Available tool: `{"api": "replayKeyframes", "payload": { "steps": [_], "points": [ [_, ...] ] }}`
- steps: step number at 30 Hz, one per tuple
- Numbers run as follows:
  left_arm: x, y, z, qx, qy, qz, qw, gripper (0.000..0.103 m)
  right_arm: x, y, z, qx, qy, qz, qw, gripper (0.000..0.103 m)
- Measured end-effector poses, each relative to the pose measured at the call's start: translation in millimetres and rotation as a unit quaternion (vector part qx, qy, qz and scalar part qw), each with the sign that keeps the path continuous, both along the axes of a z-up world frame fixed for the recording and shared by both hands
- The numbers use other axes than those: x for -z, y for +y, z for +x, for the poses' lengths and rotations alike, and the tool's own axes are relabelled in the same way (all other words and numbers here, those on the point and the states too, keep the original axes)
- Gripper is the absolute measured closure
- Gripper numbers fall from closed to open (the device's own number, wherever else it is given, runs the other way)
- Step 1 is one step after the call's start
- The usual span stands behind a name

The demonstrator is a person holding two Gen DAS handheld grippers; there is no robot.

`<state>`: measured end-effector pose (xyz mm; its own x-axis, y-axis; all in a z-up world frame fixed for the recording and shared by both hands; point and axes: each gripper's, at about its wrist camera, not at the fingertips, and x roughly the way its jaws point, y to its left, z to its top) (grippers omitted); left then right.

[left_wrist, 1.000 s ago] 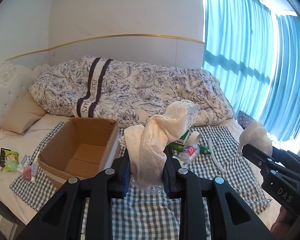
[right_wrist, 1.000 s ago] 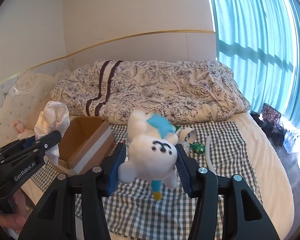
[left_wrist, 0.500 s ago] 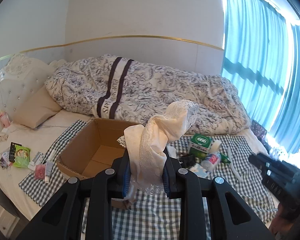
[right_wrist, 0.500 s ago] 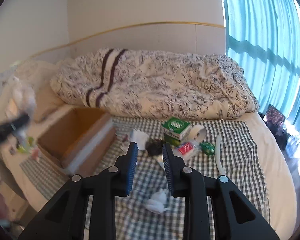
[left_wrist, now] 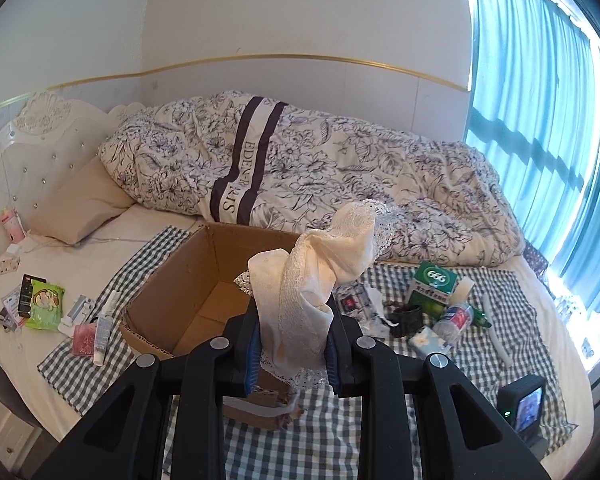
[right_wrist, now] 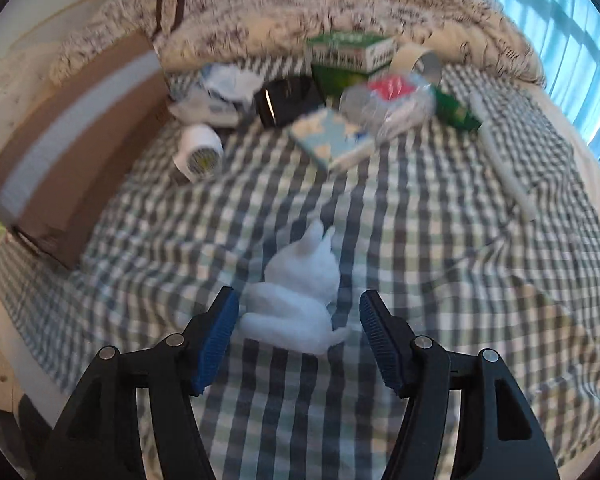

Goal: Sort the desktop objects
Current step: 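Carry the plush toy and lace cloth with both grippers over the cardboard box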

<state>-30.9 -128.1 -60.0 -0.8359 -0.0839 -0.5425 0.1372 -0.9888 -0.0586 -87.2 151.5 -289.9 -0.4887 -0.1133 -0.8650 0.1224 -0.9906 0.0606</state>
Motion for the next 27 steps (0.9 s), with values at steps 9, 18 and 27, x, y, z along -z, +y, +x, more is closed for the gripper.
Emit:
{"api": "replayKeyframes", "payload": {
  "steps": [9, 18, 27],
  "points": [
    [14, -28, -19, -0.013, -0.012, 0.004, 0.9998, 0.077, -1, -5, -8, 0.012, 0.005, 0.005, 1.0, 0.048],
    [22, -57, -34, -0.022, -0.016, 0.011, 0.9996, 0.077, -91, -40, -18, -0.015, 0.094, -0.02, 0.995, 0.048],
    [25, -89, -46, -0.032, -0.022, 0.016, 0.9991, 0.077, -171, -121, -32, -0.094, 0.17, -0.058, 0.979, 0.048]
  ]
}}
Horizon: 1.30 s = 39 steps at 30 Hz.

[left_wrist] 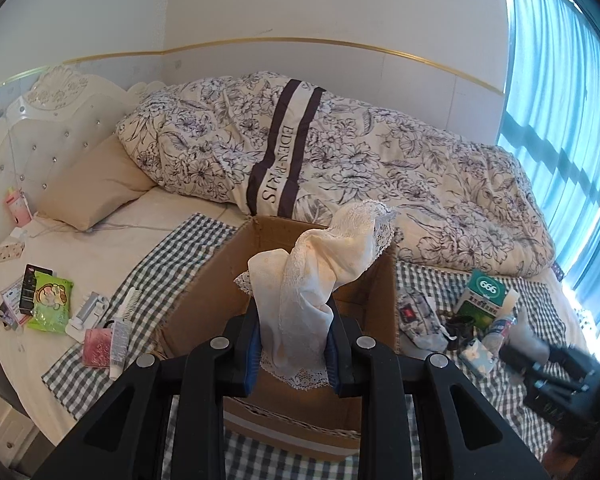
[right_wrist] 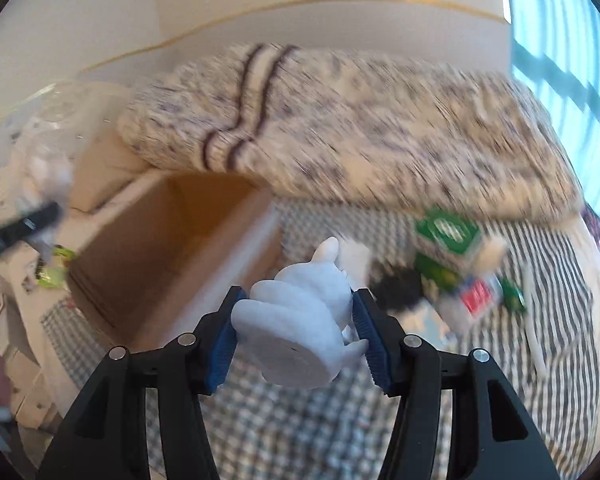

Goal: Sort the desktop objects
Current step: 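Carry the plush toy and lace cloth with both grippers over the cardboard box, then open both grippers to drop the plush toy and lace cloth into the box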

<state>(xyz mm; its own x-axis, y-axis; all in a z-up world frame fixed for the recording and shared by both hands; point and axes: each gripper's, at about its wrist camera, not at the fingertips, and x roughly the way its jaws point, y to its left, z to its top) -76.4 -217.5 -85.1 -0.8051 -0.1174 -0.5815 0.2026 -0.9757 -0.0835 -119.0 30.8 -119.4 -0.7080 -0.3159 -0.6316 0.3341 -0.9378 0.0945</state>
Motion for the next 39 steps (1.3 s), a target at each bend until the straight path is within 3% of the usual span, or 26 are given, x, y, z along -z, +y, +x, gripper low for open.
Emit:
{"api": "replayKeyframes", "payload": {
  "steps": [9, 15, 24, 28, 30, 31, 39],
  "points": [
    [6, -32, -20, -0.005, -0.022, 0.004, 0.9997, 0.077, -28, -82, -17, -0.07, 0.033, -0.009, 0.997, 0.048],
    [31, -40, -43, 0.013, -0.066, 0.012, 0.9977, 0.077, -2, -121, -44, -0.118, -0.011, 0.014, 0.993, 0.048],
    [75, -45, -73, 0.024, -0.132, 0.023, 0.9907, 0.077, 31, -133, -58, -0.141, -0.043, 0.047, 0.988, 0.048],
    [82, -46, -79, 0.023, -0.141, 0.019, 0.9895, 0.065, 38, -138, -64, -0.147, -0.047, 0.057, 0.986, 0.048],
    [82, -48, -80, 0.02, -0.139, 0.014, 0.99, 0.042, 41, -141, -67, -0.148, -0.048, 0.059, 0.986, 0.048],
    [82, -49, -80, 0.017, -0.137, 0.013, 0.9903, 0.039, 43, -142, -67, -0.15, -0.049, 0.06, 0.986, 0.048],
    [64, -66, -70, -0.007, -0.106, 0.025, 0.994, 0.038, 54, -157, -62, -0.166, -0.046, 0.08, 0.982, 0.046]
  ]
}}
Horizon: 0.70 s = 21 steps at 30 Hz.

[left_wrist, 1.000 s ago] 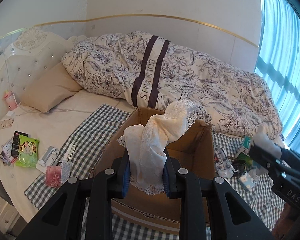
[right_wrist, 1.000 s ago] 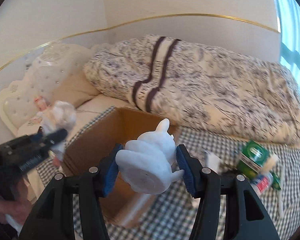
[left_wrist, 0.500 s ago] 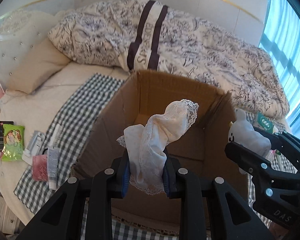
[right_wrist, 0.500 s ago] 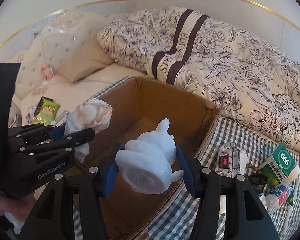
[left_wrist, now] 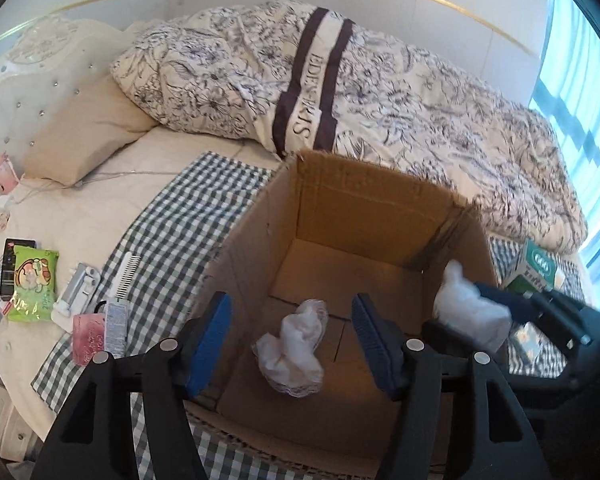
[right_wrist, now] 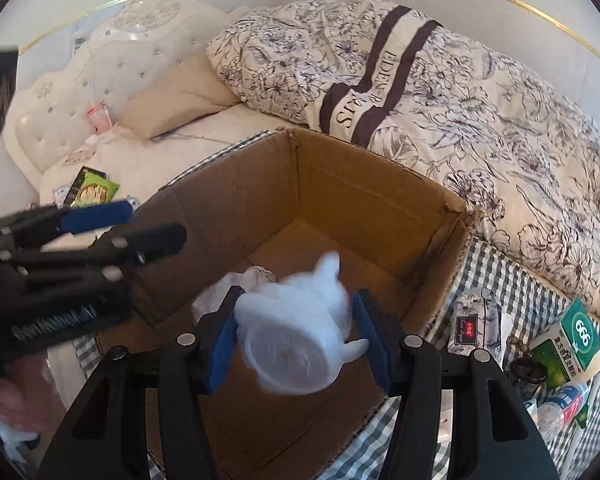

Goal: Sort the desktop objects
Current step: 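Open both grippers to drop the plush toy and lace cloth into the box, then move both grippers back toward the remaining items on the checked sheet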

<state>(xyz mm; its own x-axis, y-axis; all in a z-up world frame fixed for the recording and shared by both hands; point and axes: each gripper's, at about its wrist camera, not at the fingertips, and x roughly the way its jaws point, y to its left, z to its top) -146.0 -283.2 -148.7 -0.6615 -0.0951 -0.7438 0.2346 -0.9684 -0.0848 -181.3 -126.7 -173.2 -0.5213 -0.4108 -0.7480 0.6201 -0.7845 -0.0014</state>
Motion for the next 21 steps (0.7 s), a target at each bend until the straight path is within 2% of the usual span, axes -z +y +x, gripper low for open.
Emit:
{"api": "replayKeyframes", "payload": {
  "steps": [1, 3, 4, 11, 14, 21],
  "points": [
    [-3, -2, 2, -0.005, 0.004, -0.001, 1.0, 0.038, 0, -1, 2, -0.005, 0.001, 0.0, 1.0, 0.044],
    [-10, -5, 6, -0.013, 0.012, 0.001, 0.9998, 0.037, -3, -3, 6, -0.012, 0.003, -0.004, 1.0, 0.029],
    [-13, -7, 9, -0.017, 0.016, 0.003, 0.9997, 0.037, -5, -3, 8, -0.012, 0.008, -0.004, 1.0, 0.027],
    [-44, -10, 30, -0.035, 0.043, 0.005, 0.9984, 0.037, -44, 19, 32, 0.006, 0.057, -0.027, 0.998, 0.023],
    [-60, -3, 42, -0.036, 0.058, 0.004, 0.9977, 0.037, -62, 36, 43, 0.02, 0.075, -0.039, 0.996, 0.017],
    [-97, 27, 71, -0.021, 0.089, 0.003, 0.9958, 0.034, -102, 78, 74, 0.052, 0.099, -0.063, 0.992, 0.015]
  ]
}}
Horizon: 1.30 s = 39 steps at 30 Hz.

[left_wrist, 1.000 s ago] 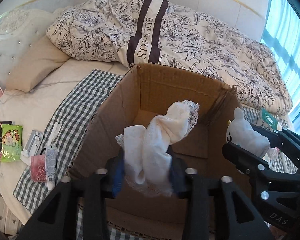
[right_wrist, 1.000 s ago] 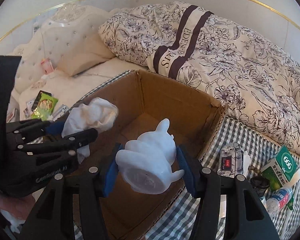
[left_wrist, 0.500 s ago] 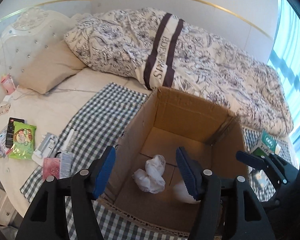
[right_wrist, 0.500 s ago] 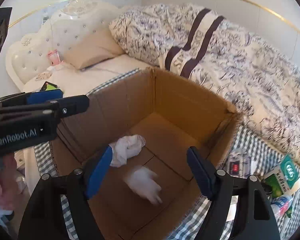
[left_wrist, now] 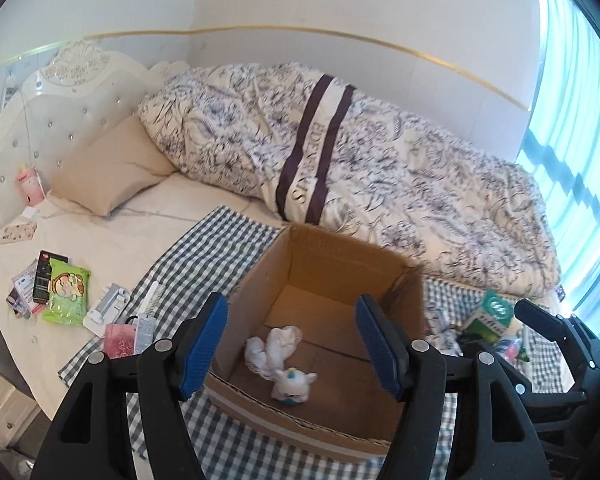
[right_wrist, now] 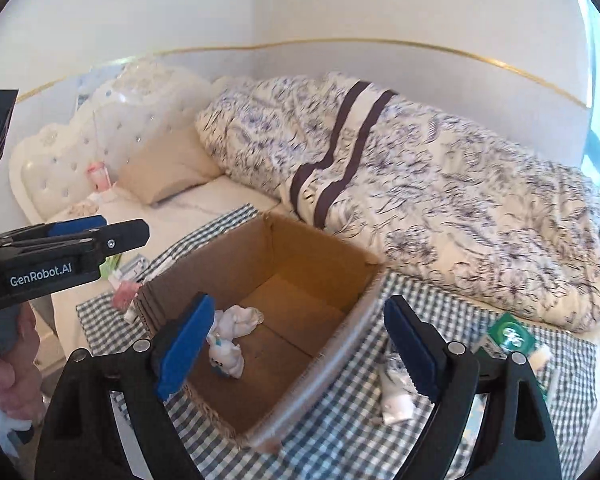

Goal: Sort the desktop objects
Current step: 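Move both grippers back toward the remaining items on the checked sheet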

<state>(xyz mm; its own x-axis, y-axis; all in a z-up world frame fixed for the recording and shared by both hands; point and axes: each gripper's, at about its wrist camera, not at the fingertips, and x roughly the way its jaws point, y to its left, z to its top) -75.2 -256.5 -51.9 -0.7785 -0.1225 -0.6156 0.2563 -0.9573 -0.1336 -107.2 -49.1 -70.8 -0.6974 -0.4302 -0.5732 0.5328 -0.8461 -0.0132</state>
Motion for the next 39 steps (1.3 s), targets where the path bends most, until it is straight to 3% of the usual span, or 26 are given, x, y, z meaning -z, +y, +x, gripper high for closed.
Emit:
{"api": "replayKeyframes", "payload": {
  "steps": [7, 22, 35, 39],
  "points": [
    [-32, 29, 27, 0.014, 0.028, -0.006, 0.9995, 0.033, -35, 36, 37, 0.023, 0.029, -0.009, 0.999, 0.013],
    [-96, 100, 81, 0.051, 0.106, -0.019, 0.9929, 0.021, -103, 133, 95, 0.083, 0.084, -0.049, 0.992, 0.005],
    [-127, 158, 107, 0.084, 0.158, -0.028, 0.9834, 0.0, -135, 217, 136, 0.152, 0.136, -0.055, 0.977, 0.0],
    [-129, 179, 107, 0.091, 0.16, -0.036, 0.9821, 0.0, -137, 235, 143, 0.169, 0.14, -0.049, 0.974, 0.0]
  ]
}}
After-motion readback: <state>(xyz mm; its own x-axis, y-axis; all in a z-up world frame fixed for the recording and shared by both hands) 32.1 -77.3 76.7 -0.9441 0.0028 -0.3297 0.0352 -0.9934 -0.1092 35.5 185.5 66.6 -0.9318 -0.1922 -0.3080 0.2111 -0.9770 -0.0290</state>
